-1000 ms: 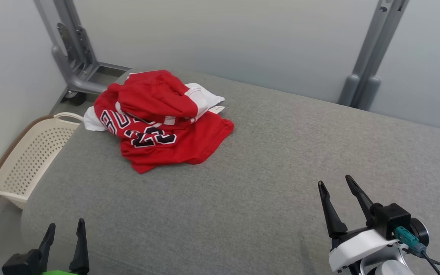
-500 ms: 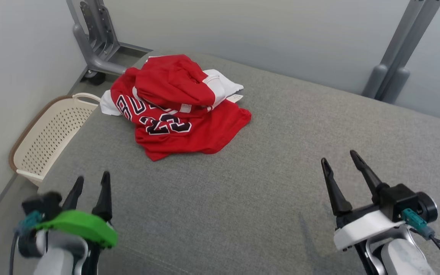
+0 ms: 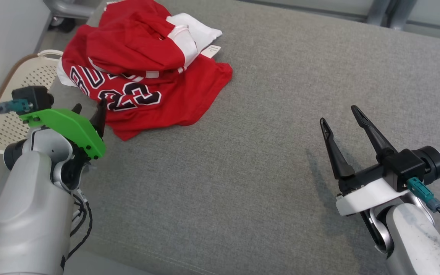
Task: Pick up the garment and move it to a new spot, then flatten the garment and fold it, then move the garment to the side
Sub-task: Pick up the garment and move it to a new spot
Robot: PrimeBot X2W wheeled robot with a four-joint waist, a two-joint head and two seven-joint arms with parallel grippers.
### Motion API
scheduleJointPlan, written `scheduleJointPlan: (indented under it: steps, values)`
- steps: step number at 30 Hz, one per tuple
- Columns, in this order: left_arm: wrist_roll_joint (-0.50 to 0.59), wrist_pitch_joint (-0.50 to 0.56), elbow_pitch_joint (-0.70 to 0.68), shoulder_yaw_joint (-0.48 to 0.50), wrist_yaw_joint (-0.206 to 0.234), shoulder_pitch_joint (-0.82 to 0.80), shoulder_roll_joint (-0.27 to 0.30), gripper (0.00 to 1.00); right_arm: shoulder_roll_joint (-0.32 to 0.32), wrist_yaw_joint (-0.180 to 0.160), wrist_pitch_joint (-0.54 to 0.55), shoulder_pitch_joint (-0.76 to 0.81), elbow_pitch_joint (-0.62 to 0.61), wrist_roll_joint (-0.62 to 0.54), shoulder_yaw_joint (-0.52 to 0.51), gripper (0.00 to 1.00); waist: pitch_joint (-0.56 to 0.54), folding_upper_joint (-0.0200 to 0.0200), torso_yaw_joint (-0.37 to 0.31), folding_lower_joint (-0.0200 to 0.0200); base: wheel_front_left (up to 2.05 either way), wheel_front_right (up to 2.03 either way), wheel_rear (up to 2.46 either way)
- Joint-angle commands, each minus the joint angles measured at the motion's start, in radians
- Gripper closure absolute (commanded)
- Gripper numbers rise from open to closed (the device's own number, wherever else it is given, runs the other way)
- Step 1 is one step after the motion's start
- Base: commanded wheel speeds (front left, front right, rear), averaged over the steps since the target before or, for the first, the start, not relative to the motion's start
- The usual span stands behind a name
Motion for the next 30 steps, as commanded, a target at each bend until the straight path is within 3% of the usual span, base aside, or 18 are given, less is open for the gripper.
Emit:
scheduleJointPlan:
  steps: [1, 6, 12, 13, 18, 23, 26, 27, 30]
  values:
    - [-0.01, 0.008, 0.021, 0.0, 0.0, -0.034, 0.002, 0.0, -0.003, 0.0, -0.003, -0.015, -0.004, -0.01, -0.004, 0.0, 0.103, 0.0069, -0.065, -0.0001, 0.0, 0.0, 0.0]
    - [-0.034, 0.048, 0.124, -0.001, -0.004, -0.103, 0.007, 0.0, -0.007, 0.0, -0.003, -0.035, -0.005, -0.015, 0.001, 0.0, 0.149, 0.0069, -0.089, -0.0001, 0.0, 0.0, 0.0]
    - [-0.026, 0.019, 0.228, -0.029, -0.007, -0.139, 0.006, 0.0, 0.004, 0.0, -0.003, -0.022, 0.001, -0.017, -0.008, 0.0, 0.147, 0.0069, -0.097, -0.0001, 0.0, 0.0, 0.0]
    - [-0.024, 0.02, 0.241, -0.039, -0.007, -0.138, 0.005, 1.0, 0.007, 0.0, -0.003, -0.017, 0.004, -0.018, -0.008, 0.0, 0.142, 0.0069, -0.096, -0.0001, 0.0, 0.0, 0.0]
    - [-0.013, 0.01, 0.214, -0.134, -0.009, -0.101, 0.027, 1.0, 0.022, 0.0, -0.003, 0.012, 0.017, -0.006, -0.019, 0.0, 0.087, 0.0069, -0.082, -0.0001, 0.0, 0.0, 0.0]
    - [-0.051, 0.03, 0.066, -0.241, -0.008, -0.068, 0.077, 1.0, 0.039, 0.0, -0.003, 0.054, 0.026, 0.001, -0.019, 0.0, 0.015, 0.0069, -0.052, -0.0001, 0.0, 0.0, 0.0]
    - [-0.084, 0.069, -0.076, -0.288, -0.008, -0.066, 0.135, 1.0, 0.046, 0.0, -0.003, 0.074, 0.029, 0.008, -0.015, 0.0, -0.021, 0.0069, -0.045, -0.0001, 0.0, 0.0, 0.0]
    - [-0.101, 0.103, -0.183, -0.299, -0.008, -0.08, 0.182, 1.0, 0.055, 0.0, -0.003, 0.075, 0.03, 0.013, -0.008, 0.0, -0.041, 0.0069, -0.05, -0.0001, 0.0, 0.0, 0.0]
    - [-0.133, 0.172, -0.342, -0.277, -0.008, -0.116, 0.254, 1.0, 0.072, 0.0, -0.003, 0.074, 0.028, 0.019, 0.002, 0.0, -0.059, 0.0069, -0.07, -0.0001, 0.0, 0.0, 0.0]
